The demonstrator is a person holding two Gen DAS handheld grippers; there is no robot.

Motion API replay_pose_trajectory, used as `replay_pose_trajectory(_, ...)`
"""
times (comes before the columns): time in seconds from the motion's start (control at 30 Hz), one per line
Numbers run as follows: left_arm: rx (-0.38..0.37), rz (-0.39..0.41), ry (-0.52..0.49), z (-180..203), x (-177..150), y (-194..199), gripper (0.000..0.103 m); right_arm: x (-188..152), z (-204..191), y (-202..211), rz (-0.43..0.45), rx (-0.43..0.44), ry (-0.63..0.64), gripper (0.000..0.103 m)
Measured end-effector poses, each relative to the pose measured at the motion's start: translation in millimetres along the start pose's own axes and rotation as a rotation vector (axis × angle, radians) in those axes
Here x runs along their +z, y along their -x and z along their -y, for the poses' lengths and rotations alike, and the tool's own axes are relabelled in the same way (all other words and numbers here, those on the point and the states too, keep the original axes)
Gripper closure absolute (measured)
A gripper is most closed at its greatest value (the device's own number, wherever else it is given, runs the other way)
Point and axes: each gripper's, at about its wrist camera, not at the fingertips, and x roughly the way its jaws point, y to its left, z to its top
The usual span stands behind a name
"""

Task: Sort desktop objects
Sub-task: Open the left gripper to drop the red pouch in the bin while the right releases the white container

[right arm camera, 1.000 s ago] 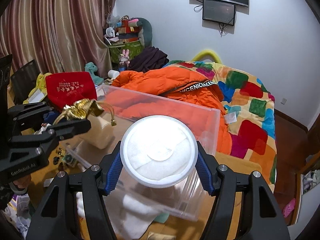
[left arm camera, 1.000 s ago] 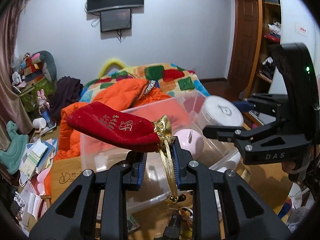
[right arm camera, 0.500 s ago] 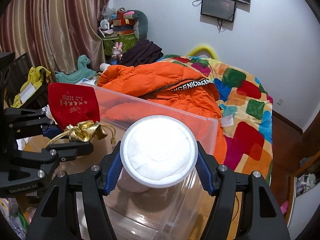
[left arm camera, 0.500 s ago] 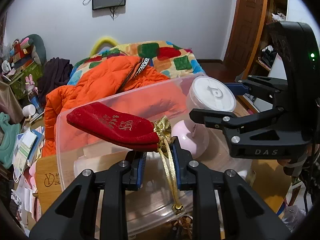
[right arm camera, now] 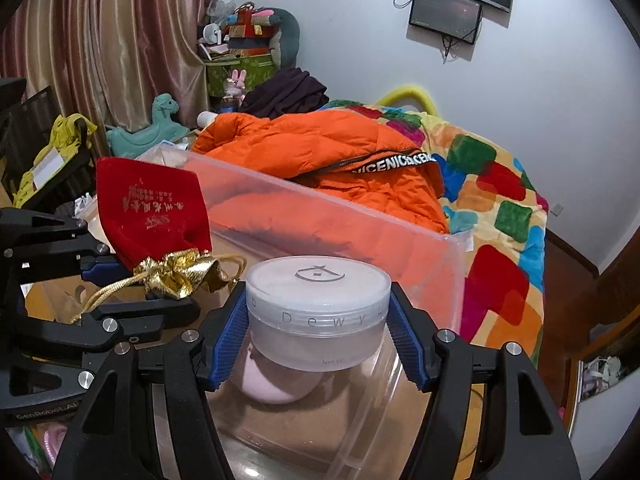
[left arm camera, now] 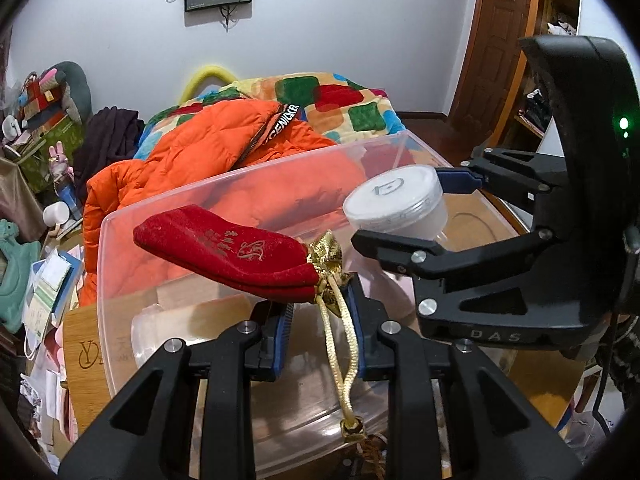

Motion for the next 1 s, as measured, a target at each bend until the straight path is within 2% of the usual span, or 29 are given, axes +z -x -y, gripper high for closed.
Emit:
replay_pose_trajectory(0.1,0.010,0.004,-0.008,0,-1,1,0.075,-2,-4,-2,-0.009,-0.015,0.022,0.041)
replay_pose_trajectory(0.2,0.010,0.006,-0.006,-2,-2,2,0.070,-4,-6,-3,-0.017,-0.025,0.038,0.040)
replay_pose_trajectory(0.27,0.007,0.008,0.004,-5,-2,3,0.063,-5,-6,-2,-0.024,-0.030,0.040,0.039)
replay_pose_trajectory(0.33,0.001,0.013,0.011,-7,-1,6,0.062,-5,-5,2,-0.020,-0.035,0.040,0.036)
replay_pose_trajectory(0.5,0.007,0.036,0.017,-7,1,15,0.052,-6,-4,17,0.008,-0.056,0.040,0.028)
replay_pose_trajectory(0.6,0.017,0.053,0.003,-3,2,24,0.051,-8,-5,28,0.023,-0.060,0.038,0.027)
replay_pose_trajectory(0.73,0.037,0.084,-0.012,2,-2,40,0.038,-12,-9,45,0.041,-0.069,0.033,0.025)
replay_pose_trajectory(0.83,0.052,0.107,-0.022,4,-5,53,0.036,-18,-15,60,0.068,-0.080,0.037,0.023)
replay_pose_trajectory(0.93,0.058,0.127,-0.028,6,-9,66,0.028,-24,-22,74,0.094,-0.083,0.048,0.022)
replay_pose_trajectory(1.0,0.067,0.139,-0.035,9,-13,73,0.028,-28,-25,83,0.102,-0.078,0.048,0.022)
